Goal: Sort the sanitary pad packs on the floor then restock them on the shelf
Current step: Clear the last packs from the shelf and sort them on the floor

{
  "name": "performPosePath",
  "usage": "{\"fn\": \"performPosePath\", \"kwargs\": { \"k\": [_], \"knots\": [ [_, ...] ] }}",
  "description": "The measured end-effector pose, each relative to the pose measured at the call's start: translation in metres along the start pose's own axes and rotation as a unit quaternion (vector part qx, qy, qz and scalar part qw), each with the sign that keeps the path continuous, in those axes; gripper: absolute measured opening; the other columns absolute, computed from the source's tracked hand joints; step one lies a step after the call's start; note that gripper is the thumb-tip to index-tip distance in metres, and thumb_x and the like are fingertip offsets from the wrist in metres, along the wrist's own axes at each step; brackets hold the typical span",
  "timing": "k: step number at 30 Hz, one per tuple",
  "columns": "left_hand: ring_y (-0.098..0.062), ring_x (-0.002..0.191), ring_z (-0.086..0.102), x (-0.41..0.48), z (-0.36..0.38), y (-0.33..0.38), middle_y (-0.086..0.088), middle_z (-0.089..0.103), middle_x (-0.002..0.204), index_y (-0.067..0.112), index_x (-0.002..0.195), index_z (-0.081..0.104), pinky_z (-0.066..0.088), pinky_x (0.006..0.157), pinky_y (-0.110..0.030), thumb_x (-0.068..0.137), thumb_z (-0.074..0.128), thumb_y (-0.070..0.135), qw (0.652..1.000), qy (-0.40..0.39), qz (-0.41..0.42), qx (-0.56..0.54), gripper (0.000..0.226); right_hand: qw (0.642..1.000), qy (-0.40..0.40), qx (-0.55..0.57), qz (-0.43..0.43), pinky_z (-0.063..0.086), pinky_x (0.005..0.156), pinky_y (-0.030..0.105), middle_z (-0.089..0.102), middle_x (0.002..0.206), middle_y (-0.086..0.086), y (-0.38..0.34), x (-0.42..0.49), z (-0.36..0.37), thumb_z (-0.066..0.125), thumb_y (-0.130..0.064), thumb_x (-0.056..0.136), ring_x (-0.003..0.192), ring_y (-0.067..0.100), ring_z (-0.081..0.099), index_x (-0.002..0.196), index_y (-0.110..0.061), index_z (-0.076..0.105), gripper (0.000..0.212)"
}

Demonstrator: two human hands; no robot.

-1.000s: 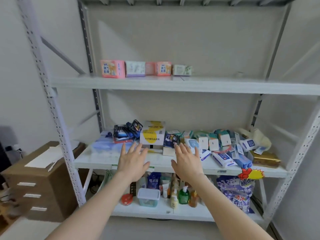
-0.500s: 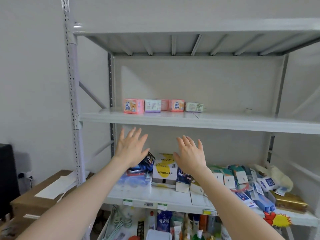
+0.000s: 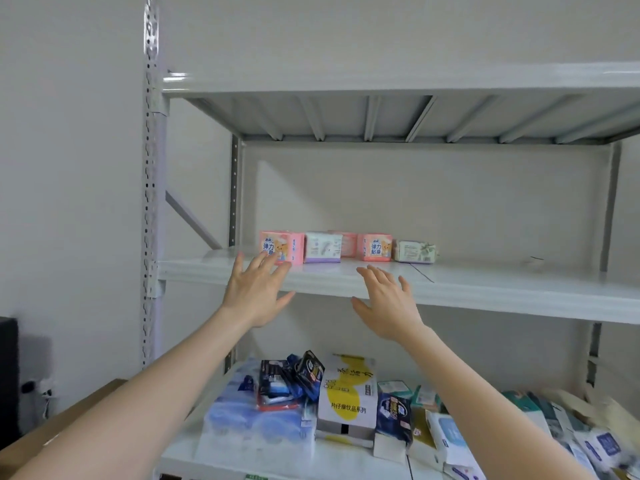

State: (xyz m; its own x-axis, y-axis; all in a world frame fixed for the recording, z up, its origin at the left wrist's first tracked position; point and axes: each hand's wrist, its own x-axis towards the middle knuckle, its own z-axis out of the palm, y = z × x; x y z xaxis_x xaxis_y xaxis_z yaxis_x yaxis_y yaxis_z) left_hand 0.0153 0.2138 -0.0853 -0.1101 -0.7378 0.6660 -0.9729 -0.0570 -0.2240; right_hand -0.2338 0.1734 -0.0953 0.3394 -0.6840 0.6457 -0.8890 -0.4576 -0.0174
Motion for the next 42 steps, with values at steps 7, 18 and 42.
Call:
{"fn": "performPosePath", "kwargs": {
  "k": [7,18,42],
  "knots": [
    [-0.018,0.144,0.024,0.072,0.039,-0.046,0.002,0.032,0.154,0.028,0.145,0.033,0.013,0.116,-0.054,0.092,0.043,0.057,0.998,0.046,-0.015,-0.047,0.061,1.000,0.006,0.008,-0.015,0.023,0.113,0.044,0.033,0.153,-0.003,0.015,0.107,0.033,0.045,-0.050,0.094,0.138,0.024,0.035,0.148,-0.024,0.027,0.063],
    [-0.017,0.147,0.018,0.189,0.116,-0.121,0.002,0.021,0.159,0.031,0.151,0.022,0.016,0.117,-0.051,0.086,0.043,0.069,0.994,-0.022,0.023,-0.101,0.078,0.997,-0.015,0.069,0.024,0.032,0.108,0.048,0.037,0.151,0.000,0.036,0.247,0.105,0.057,-0.051,0.088,0.138,0.025,0.032,0.147,-0.028,0.029,0.069],
    [-0.002,0.097,0.067,0.269,0.176,-0.154,0.014,0.055,0.120,0.037,0.118,0.062,0.054,0.091,-0.031,0.052,0.089,0.053,0.850,-0.198,0.003,-0.488,0.073,0.959,-0.132,0.244,0.066,0.038,0.090,0.010,0.048,0.106,-0.040,0.069,0.337,0.161,0.083,-0.062,0.056,0.107,-0.016,0.044,0.111,-0.055,0.062,0.059]
  ]
}}
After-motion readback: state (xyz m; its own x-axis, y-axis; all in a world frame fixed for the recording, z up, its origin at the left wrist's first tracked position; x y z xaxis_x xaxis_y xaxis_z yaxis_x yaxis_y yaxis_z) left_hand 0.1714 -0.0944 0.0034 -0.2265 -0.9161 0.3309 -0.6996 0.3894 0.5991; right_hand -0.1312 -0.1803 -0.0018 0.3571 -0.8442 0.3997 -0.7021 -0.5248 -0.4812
